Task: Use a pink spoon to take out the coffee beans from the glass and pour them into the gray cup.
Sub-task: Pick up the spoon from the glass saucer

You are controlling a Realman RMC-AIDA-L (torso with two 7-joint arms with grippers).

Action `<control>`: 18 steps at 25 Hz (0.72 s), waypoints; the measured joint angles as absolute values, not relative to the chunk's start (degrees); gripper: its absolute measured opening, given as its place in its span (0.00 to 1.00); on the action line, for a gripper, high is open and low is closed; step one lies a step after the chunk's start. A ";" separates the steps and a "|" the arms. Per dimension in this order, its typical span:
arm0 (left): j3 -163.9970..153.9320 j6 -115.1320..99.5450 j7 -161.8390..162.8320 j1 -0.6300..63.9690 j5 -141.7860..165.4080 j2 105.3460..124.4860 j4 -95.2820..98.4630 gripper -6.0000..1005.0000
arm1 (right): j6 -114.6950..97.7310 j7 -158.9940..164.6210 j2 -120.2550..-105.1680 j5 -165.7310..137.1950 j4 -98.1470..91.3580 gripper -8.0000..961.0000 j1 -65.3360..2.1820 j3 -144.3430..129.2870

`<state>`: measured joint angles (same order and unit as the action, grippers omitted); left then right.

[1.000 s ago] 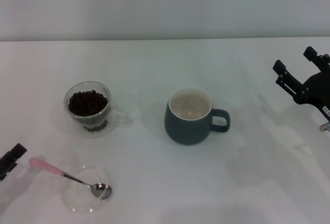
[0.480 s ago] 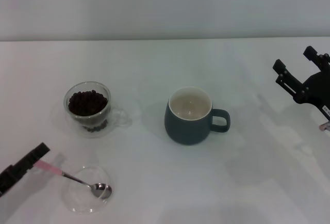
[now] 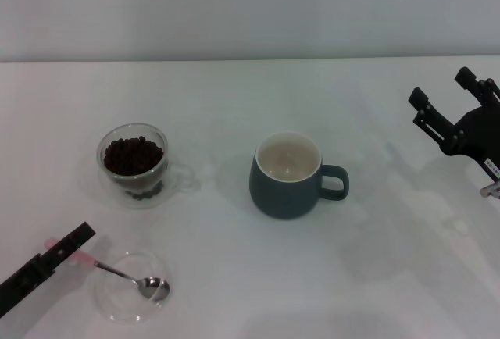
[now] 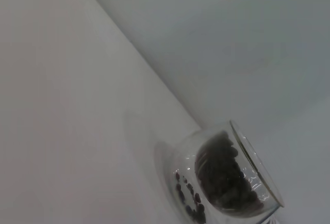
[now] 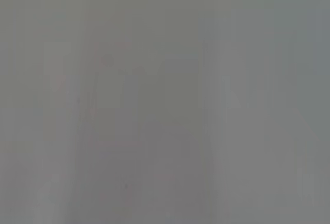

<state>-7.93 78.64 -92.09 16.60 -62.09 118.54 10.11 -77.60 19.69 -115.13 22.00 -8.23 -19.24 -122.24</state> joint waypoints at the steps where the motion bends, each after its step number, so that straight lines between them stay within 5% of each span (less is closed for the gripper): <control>1: -7.92 78.46 -92.32 16.61 -62.08 118.56 10.11 0.77 | -77.68 19.70 -115.14 21.98 -8.26 0.89 -19.15 -122.22; 8: -8.04 78.23 -94.92 16.60 -61.73 118.68 9.96 0.74 | -77.93 19.90 -115.13 21.88 -8.30 0.89 -19.00 -122.47; 16: -8.09 78.99 -96.32 16.61 -61.29 118.65 9.93 0.30 | -77.96 19.97 -115.13 21.88 -8.80 0.89 -18.78 -122.59; 18: -8.08 79.39 -96.50 16.61 -61.32 118.65 9.93 0.27 | -77.96 19.98 -115.13 21.88 -8.80 0.89 -18.79 -122.60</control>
<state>-8.08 79.39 -96.50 16.61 -61.32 118.65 9.93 -77.96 19.99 -115.13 21.88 -8.80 -18.79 -122.60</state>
